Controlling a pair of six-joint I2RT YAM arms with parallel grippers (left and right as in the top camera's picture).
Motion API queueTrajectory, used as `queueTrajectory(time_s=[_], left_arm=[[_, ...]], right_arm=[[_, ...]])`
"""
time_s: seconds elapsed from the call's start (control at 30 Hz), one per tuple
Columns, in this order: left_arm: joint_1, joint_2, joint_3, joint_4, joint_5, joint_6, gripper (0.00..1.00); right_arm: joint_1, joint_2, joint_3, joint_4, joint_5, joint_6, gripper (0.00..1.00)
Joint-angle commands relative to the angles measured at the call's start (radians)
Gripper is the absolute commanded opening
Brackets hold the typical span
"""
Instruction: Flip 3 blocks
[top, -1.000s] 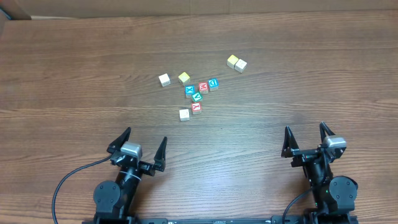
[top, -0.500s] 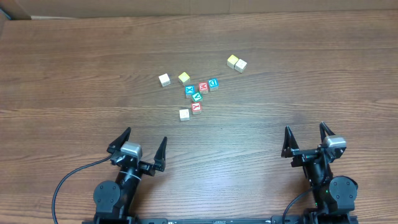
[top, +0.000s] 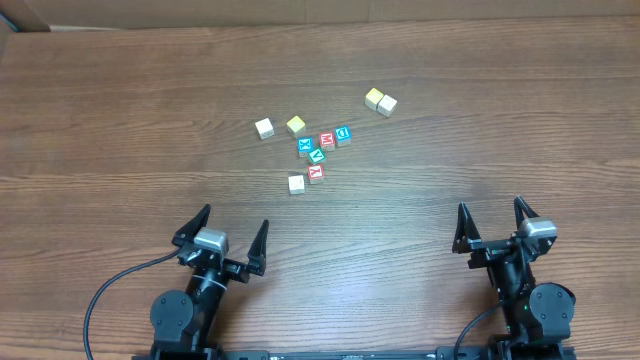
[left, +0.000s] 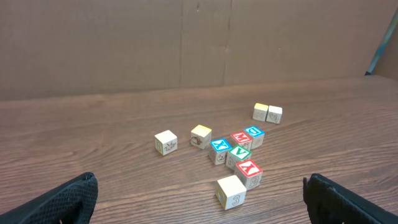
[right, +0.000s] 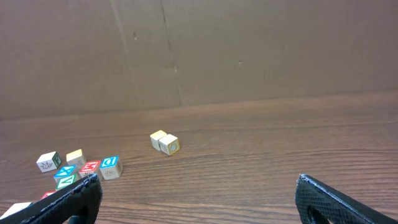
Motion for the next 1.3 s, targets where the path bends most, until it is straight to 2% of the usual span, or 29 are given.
queueTrajectory(time_s=[0.0,0.4,0.5,0.63,0.73,0.83,0.93,1.13,1.27], left_arm=[[-0.006,-0.010,-0.004,0.003,0.012,-0.011,1.00],[-0.006,-0.010,-0.004,0.003,0.012,-0.011,1.00],[-0.006,-0.010,-0.004,0.003,0.012,-0.011,1.00],[-0.006,-0.010,-0.004,0.003,0.012,-0.011,1.00],[-0.006,-0.010,-0.004,0.003,0.012,-0.011,1.00],[-0.006,-0.010,-0.004,0.003,0.012,-0.011,1.00],[-0.006,-0.010,-0.004,0.003,0.012,-0.011,1.00],[-0.006,-0.010,-0.004,0.003,0.012,-0.011,1.00],[-0.006,-0.010,-0.004,0.003,0.012,-0.011,1.00]], right_arm=[[-0.001,-0.004,-0.011,0.005,0.010,0.005,1.00],[-0.001,-0.004,-0.011,0.006,0.010,0.005,1.00],[-0.001,-0.004,-0.011,0.057,0.003,0.005,1.00],[-0.001,-0.004,0.013,0.169,-0.163,0.009,1.00],[-0.001,0.004,0.094,0.169,-0.187,0.080,1.00],[-0.001,0.065,0.220,0.078,-0.187,0.086,1.00],[-0.001,0.202,0.391,-0.061,-0.202,0.085,1.00],[-0.001,0.625,0.778,-0.382,-0.435,0.082,1.00],[-0.001,0.929,1.022,-0.687,-0.612,0.083,1.00]])
